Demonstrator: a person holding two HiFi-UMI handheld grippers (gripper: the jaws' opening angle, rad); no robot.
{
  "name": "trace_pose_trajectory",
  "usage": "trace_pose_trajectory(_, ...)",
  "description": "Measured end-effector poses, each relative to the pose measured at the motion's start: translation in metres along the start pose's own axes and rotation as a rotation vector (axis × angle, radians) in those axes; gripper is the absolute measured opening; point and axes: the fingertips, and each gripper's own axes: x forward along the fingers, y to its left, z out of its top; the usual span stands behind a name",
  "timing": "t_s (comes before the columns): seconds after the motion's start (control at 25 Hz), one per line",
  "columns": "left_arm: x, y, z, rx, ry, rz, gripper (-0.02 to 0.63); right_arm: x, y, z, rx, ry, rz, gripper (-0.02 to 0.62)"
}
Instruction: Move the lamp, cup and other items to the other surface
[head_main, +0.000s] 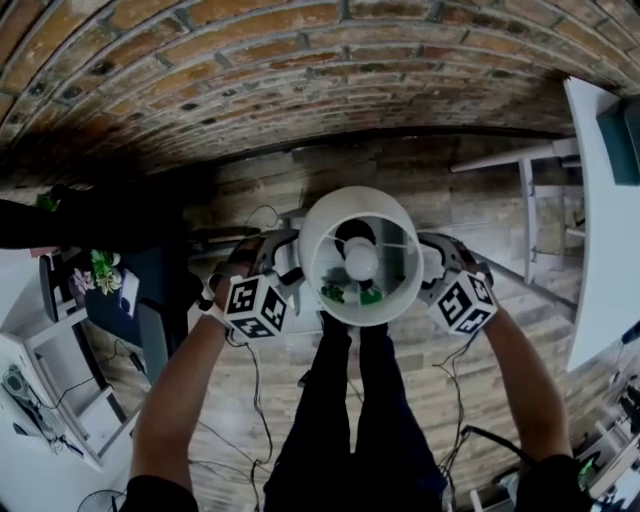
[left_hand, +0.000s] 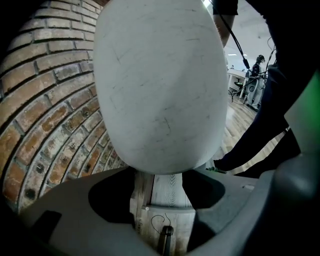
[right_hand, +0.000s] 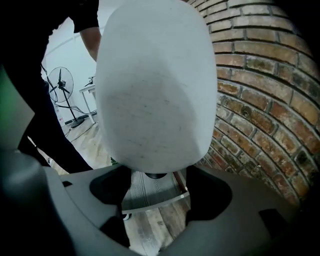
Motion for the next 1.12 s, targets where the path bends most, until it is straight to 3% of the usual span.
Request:
trace_pose_trajectory(0.44,-0.100,-0.003,0.066,0.040,-0.037,-0.001,0.293,-0.101,0.019,0.071,0.004,-0.019,-0.049,0.350)
trace_pose_trajectory(0.88,-0.203,0.014,0.160,0.140,-0.135,-0.002,0.293,-0.220,0.023,0.143,0.016,-0.056,-0.180,0.344)
trace_pose_trajectory(1.12,-0.243,0.017,0.209,0.205,-0.201,-0.022,0.293,-0.275,0.030,0.158,0.056,-0.061,-0.254,0.340)
